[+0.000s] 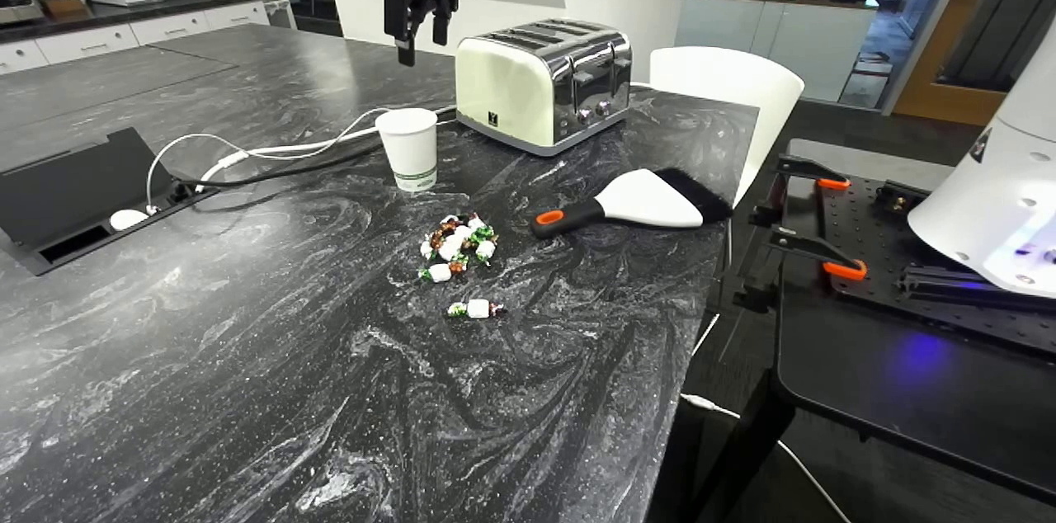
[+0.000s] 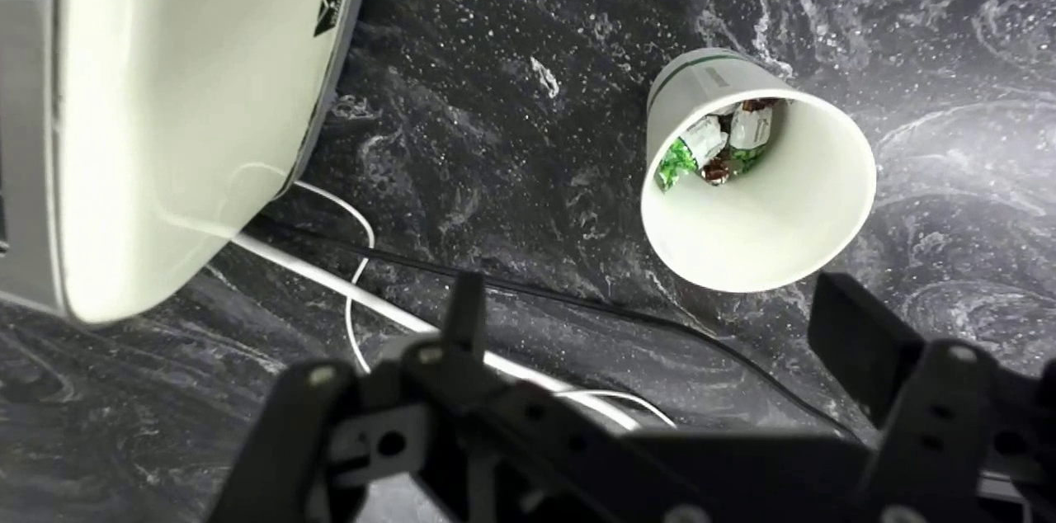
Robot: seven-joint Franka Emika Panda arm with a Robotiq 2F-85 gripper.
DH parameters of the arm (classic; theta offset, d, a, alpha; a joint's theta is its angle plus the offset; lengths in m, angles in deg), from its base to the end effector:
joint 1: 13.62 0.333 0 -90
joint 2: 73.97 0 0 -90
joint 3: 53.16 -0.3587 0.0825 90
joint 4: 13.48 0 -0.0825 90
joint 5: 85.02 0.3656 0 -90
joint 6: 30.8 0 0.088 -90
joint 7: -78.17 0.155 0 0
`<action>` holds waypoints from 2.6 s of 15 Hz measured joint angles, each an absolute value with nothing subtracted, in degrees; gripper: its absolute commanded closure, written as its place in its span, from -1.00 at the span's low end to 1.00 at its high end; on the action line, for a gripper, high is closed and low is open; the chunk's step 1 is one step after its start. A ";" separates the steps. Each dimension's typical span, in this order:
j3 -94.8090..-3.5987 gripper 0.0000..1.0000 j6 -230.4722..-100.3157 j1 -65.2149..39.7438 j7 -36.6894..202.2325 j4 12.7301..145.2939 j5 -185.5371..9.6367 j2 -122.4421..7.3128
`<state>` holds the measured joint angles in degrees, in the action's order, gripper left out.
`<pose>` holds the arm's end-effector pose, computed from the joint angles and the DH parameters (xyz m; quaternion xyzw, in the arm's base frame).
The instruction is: Move the white cup to the right
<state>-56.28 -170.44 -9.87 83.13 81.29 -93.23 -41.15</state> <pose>0.7184 0.0764 0.2995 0.9919 0.0600 0.1089 0.0266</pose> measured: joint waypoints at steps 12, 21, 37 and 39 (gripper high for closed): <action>-54.45 -0.50 -169.99 -8.05 83.16 75.86 -92.28 -31.83; -53.76 0.77 -169.92 -7.82 83.17 75.44 -92.26 -30.15; -55.66 0.98 -169.52 -9.65 69.17 86.42 -92.07 -42.75; -56.60 0.98 -168.77 -12.09 65.60 92.22 -90.25 -48.43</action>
